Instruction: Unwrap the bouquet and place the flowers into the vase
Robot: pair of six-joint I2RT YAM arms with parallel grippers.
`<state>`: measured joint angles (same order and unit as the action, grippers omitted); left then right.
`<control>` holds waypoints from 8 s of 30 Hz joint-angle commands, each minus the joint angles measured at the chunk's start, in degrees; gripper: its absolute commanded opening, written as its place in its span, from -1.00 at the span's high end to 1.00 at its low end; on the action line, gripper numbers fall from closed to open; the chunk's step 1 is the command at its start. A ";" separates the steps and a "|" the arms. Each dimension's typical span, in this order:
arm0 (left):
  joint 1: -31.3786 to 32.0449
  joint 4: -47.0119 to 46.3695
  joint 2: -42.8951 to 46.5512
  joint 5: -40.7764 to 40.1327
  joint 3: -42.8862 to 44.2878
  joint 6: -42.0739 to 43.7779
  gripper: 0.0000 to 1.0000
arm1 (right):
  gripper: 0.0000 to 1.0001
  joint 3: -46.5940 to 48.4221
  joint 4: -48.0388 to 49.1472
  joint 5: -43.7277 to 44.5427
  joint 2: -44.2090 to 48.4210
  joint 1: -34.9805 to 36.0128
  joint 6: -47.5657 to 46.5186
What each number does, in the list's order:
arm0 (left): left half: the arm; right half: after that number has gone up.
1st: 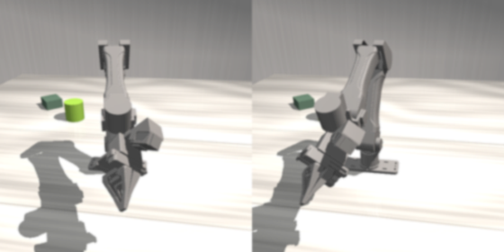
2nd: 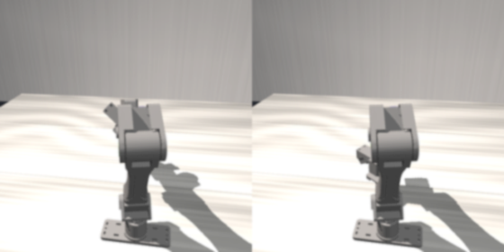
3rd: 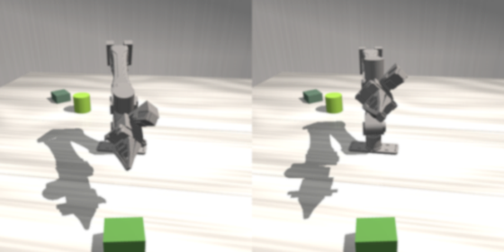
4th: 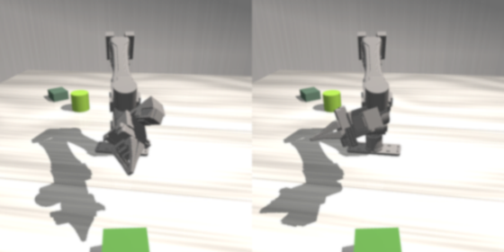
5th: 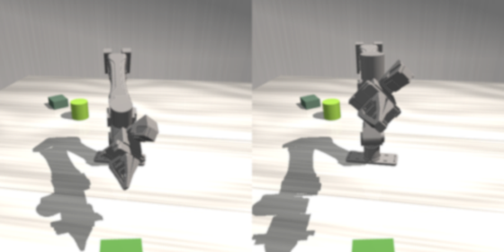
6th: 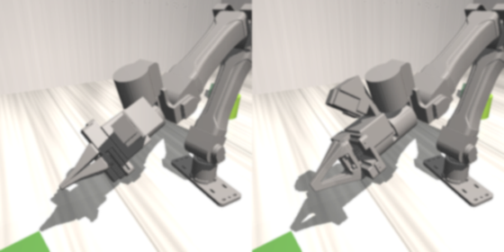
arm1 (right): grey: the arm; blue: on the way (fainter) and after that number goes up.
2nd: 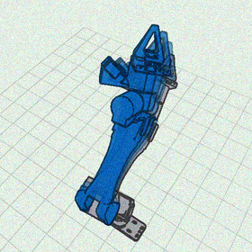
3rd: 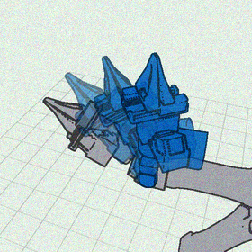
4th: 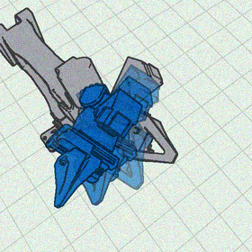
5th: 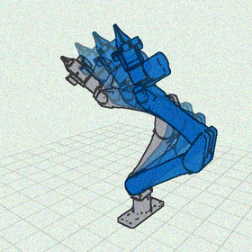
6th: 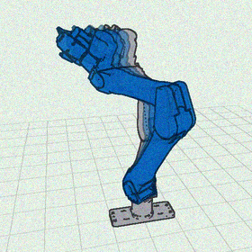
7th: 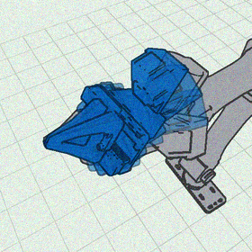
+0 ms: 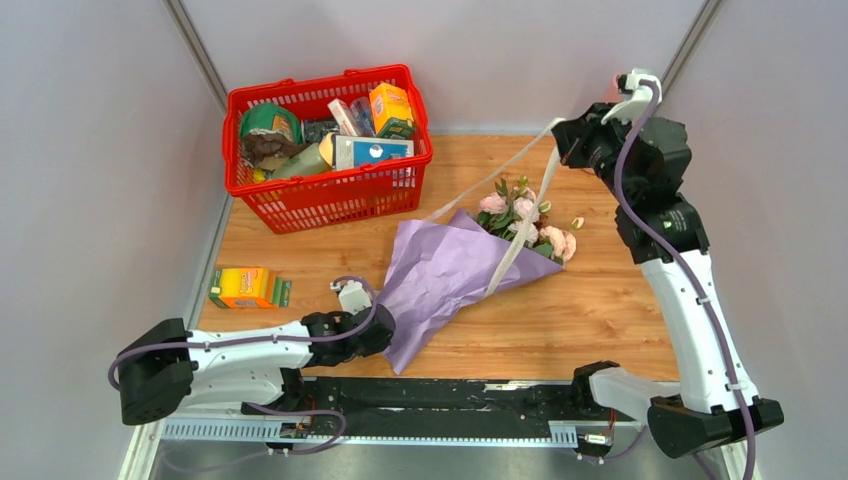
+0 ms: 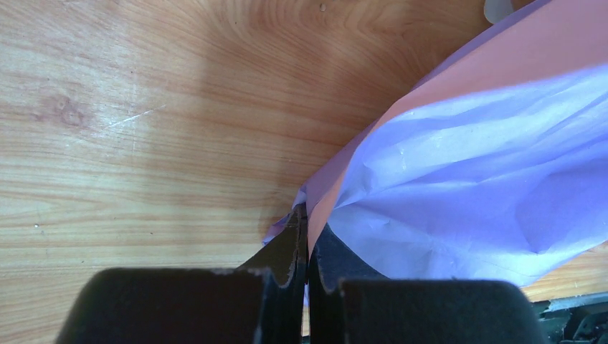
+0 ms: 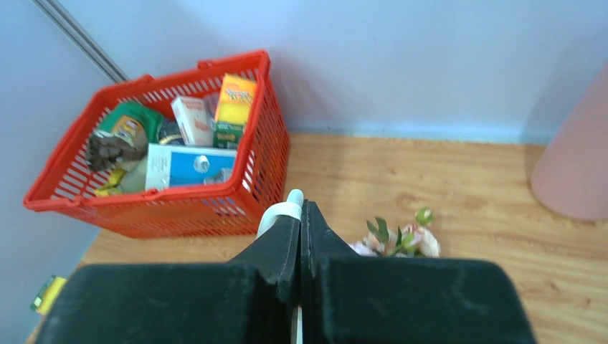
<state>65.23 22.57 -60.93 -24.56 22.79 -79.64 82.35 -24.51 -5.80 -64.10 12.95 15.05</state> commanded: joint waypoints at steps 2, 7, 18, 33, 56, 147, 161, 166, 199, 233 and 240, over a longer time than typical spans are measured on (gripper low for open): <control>0.16 1.69 0.11 -0.67 -1.78 -0.87 1.00 | 1.00 8.69 2.28 -0.44 -3.05 -0.21 -1.34; 0.16 -0.33 -0.16 0.21 -2.57 -0.70 1.00 | 1.00 16.43 2.45 0.79 -5.07 -0.29 -0.20; 0.16 -6.39 -5.07 1.97 -0.91 1.85 1.00 | 1.00 26.19 19.49 11.51 -2.96 -0.29 -0.89; 0.16 0.17 -1.40 0.14 5.15 5.63 0.38 | 1.00 31.21 23.02 13.02 -4.72 -0.29 -3.89; 0.16 22.08 10.65 -14.46 33.98 42.43 -0.51 | 1.00 40.26 43.29 19.18 -22.20 -2.40 -33.32; 0.07 21.47 42.82 -34.68 24.24 49.49 -0.53 | 1.00 -18.02 13.85 10.66 -43.91 -29.39 33.21; 0.07 20.41 37.20 -35.47 23.71 51.33 -0.53 | 1.00 15.37 30.48 -5.80 -67.90 -21.30 26.62; 0.07 20.76 32.46 -33.72 23.97 50.89 -0.53 | 1.00 21.53 35.76 -7.73 -73.18 -20.16 25.82; 0.07 26.04 20.41 -8.23 17.82 24.36 -0.55 | -0.54 6.15 10.54 0.17 -54.46 -19.54 -2.21; -7.84 16.55 11.80 -2.78 13.60 26.99 -0.50 | 1.00 20.50 50.92 -4.22 -67.13 -13.57 4.20; -8.19 15.31 9.60 -2.08 14.30 27.95 -0.50 | 0.88 32.24 55.72 -4.30 -70.63 -13.21 3.33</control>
<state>57.34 40.01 -50.57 -27.03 36.27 -53.32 105.08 20.47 -8.71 -135.00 -0.47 17.87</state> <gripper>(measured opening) 0.751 0.053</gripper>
